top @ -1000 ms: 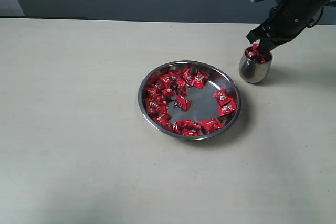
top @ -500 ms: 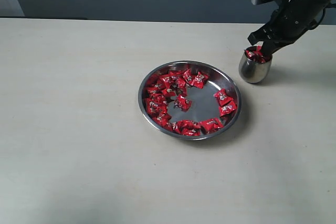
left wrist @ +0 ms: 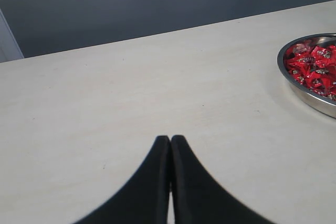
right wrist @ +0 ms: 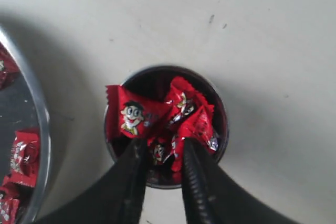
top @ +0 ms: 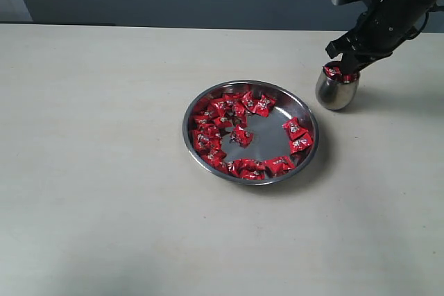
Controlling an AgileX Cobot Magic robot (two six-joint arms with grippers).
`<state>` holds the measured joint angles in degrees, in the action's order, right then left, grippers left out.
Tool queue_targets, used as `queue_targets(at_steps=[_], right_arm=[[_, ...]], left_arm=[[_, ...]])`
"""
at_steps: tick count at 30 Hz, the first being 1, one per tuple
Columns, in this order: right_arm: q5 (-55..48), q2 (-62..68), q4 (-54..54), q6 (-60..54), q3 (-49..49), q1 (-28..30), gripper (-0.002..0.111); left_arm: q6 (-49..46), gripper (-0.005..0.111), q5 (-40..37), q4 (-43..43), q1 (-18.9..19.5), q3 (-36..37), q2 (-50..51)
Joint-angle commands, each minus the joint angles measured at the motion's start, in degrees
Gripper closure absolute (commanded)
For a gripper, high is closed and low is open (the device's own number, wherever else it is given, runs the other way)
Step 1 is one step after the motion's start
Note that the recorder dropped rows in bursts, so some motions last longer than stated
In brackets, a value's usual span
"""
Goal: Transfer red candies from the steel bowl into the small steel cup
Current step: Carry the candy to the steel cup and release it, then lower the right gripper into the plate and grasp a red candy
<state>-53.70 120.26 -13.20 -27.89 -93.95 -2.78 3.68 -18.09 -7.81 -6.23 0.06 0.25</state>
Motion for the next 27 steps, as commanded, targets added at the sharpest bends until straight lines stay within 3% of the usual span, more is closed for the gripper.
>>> queue_targets(at_steps=[1, 5, 10, 20, 25, 27], right_arm=[[0.65, -3.26, -2.10, -0.44, -0.01, 0.29, 0.083], [-0.70, -5.91, -6.96, -0.93, -0.01, 0.29, 0.083], [-6.42, -5.65, -21.05, -12.75, -0.01, -3.44, 0.083], [-9.08, 3.43, -13.14, -14.02, -0.01, -18.60, 0.083], [-8.75, 6.33, -8.69, -13.62, -0.01, -21.27, 0.062], [-7.97, 6.91, -9.09, -13.53, -0.01, -21.37, 0.059]], left_arm=[[0.22, 0.106, 0.32, 0.07, -0.17, -0.06, -0.25], [0.22, 0.106, 0.32, 0.07, -0.17, -0.06, -0.25], [0.22, 0.106, 0.32, 0.07, -0.17, -0.06, -0.25], [0.22, 0.106, 0.32, 0.07, -0.17, -0.06, -0.25], [0.22, 0.106, 0.32, 0.07, -0.17, -0.06, -0.25], [0.22, 0.106, 0.32, 0.07, -0.17, -0.06, -0.25]])
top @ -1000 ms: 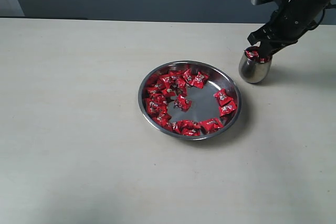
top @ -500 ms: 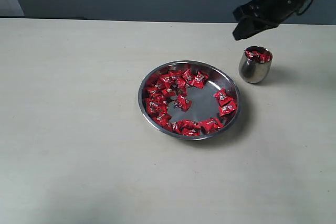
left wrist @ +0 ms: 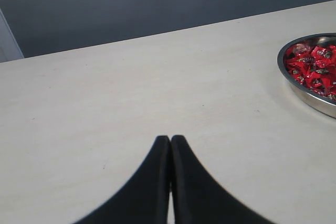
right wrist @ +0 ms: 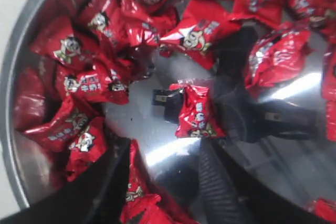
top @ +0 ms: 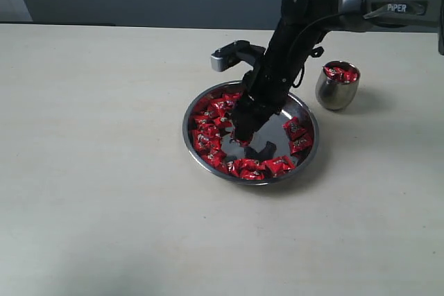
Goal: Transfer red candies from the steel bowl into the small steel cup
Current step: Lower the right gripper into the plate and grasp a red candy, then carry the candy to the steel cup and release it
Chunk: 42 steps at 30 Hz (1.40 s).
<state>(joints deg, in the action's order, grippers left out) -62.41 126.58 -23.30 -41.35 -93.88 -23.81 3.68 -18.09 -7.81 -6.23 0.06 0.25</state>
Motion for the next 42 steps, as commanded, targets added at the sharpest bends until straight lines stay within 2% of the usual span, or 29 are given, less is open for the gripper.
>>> queue_targets(at_steps=[1, 10, 12, 15, 30, 42], right_arm=[[1.34, 0.86, 0.89, -0.07, -0.09, -0.34, 0.060], [4.33, 3.18, 0.74, 0.46, -0.09, -0.34, 0.060], [4.33, 3.18, 0.99, 0.46, -0.09, -0.34, 0.073], [4.96, 3.18, 0.99, 0.46, -0.09, -0.34, 0.108], [5.29, -6.52, 7.89, 1.31, -0.09, 0.98, 0.109], [8.66, -12.16, 7.55, 8.02, -0.09, 18.11, 0.109]], left_arm=[[0.22, 0.106, 0.32, 0.07, -0.17, -0.06, -0.25], [0.22, 0.106, 0.32, 0.07, -0.17, -0.06, -0.25], [0.22, 0.106, 0.32, 0.07, -0.17, -0.06, -0.25], [0.22, 0.106, 0.32, 0.07, -0.17, -0.06, -0.25], [0.22, 0.106, 0.32, 0.07, -0.17, -0.06, -0.25], [0.22, 0.106, 0.32, 0.07, -0.17, -0.06, -0.25]])
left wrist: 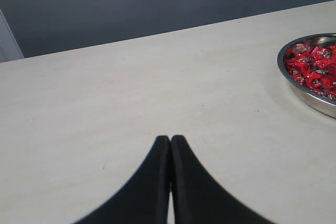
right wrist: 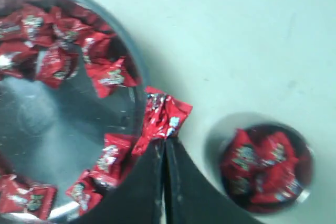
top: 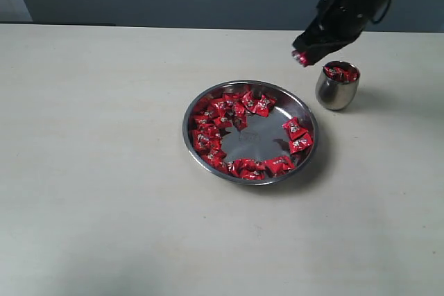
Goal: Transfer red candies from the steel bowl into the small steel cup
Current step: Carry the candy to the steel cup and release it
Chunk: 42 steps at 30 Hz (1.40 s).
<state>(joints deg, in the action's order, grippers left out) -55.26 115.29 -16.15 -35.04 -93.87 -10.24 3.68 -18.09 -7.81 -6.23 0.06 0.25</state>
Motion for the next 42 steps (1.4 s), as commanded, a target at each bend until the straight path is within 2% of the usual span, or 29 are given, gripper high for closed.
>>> queue_targets(at_steps=[1, 6, 42], right_arm=[[2.11, -0.87, 0.39, 2.41, -0.10, 5.54, 0.109], [3.43, -0.74, -0.16, 2.71, -0.10, 7.89, 0.109], [-0.22, 3.94, 1.45, 3.38, -0.10, 7.89, 0.107]], left_arm=[[0.22, 0.106, 0.32, 0.07, -0.17, -0.06, -0.25], [0.22, 0.106, 0.32, 0.07, -0.17, -0.06, -0.25], [0.22, 0.106, 0.32, 0.07, -0.17, -0.06, -0.25]])
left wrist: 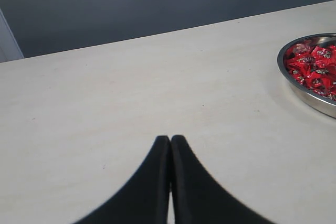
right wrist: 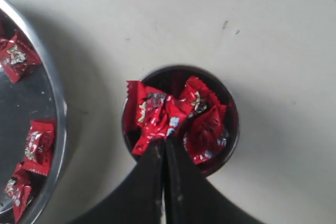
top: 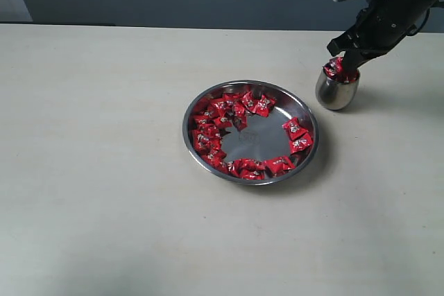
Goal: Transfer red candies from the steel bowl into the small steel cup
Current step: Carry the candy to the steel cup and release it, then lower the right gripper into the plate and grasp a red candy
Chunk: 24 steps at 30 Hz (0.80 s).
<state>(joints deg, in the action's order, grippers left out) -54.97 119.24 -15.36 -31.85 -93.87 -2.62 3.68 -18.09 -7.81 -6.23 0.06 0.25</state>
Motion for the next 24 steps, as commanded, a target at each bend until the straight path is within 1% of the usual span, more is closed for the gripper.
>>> queue_targets(at_steps=[1, 6, 16, 18, 19, 21, 24], right_arm=[[-0.51, -0.02, 0.71, 0.19, -0.10, 0.26, 0.103], [-0.73, -0.02, 0.56, 0.19, -0.10, 0.26, 0.076], [1.42, -4.36, 0.32, 1.87, -0.10, 0.26, 0.076], [0.94, -5.18, -3.22, 1.87, -0.10, 0.26, 0.076], [-0.60, -5.40, -8.18, 1.53, -0.10, 0.12, 0.076], [-3.39, -5.16, -13.75, -2.93, -0.10, -1.72, 0.076], [-3.79, -4.40, -12.33, -3.44, -0.10, -5.69, 0.076]], left_arm=[[0.22, 0.106, 0.32, 0.07, -0.17, -0.06, -0.25], [0.22, 0.106, 0.32, 0.07, -0.17, -0.06, -0.25], [0.22, 0.106, 0.32, 0.07, -0.17, -0.06, -0.25], [0.22, 0.106, 0.32, 0.07, -0.17, -0.06, -0.25], [0.22, 0.106, 0.32, 0.07, -0.17, -0.06, -0.25], [0.22, 0.106, 0.32, 0.07, -0.17, -0.06, -0.25], [0.22, 0.106, 0.32, 0.07, -0.17, -0.06, -0.25]])
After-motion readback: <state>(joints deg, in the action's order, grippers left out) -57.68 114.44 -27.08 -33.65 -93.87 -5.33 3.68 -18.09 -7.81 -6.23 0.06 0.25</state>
